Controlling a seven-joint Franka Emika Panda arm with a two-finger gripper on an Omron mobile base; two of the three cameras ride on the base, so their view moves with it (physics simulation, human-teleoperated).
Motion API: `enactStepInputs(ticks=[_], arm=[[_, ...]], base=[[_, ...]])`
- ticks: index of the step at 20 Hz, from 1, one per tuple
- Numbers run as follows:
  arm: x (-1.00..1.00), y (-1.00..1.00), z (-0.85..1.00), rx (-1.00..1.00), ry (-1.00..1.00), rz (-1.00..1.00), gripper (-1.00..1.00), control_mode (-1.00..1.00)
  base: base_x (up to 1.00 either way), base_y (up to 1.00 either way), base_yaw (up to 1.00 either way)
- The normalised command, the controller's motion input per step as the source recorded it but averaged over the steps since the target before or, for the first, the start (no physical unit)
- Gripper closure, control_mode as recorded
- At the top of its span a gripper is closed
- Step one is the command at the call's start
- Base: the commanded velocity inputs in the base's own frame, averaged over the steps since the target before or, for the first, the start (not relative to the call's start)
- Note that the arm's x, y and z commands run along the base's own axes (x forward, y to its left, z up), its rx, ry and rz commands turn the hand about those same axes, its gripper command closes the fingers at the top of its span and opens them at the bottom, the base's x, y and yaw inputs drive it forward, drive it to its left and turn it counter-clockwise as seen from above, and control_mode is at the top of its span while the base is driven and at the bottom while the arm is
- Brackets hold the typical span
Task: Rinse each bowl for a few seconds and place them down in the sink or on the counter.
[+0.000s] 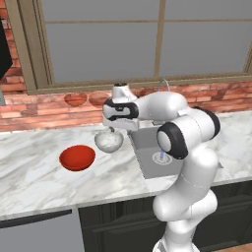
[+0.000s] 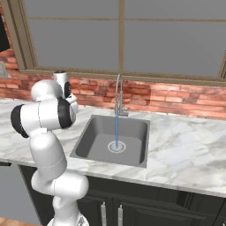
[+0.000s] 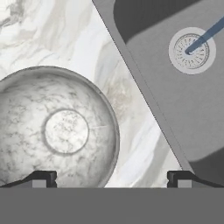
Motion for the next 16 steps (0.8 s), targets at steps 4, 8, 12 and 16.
enactStepInputs(ticks=[4,8,12,16], arm=[[0.15,0.0,-0.27,0.0,-0.02,0.03,-1.0,-1.0],[0.04,0.0,-0.29,0.0,-0.04,0.04,-1.0,-1.0],[0.04,0.0,-0.22,0.0,-0.05,0.04,-1.0,-1.0],[0.02,0.0,-0.23,0.0,-0.02,0.03,-1.0,-1.0]], base=[[0.0,0.0,0.0],[0.0,0.0,0.0],[0.0,0.0,0.0],[0.0,0.0,0.0]])
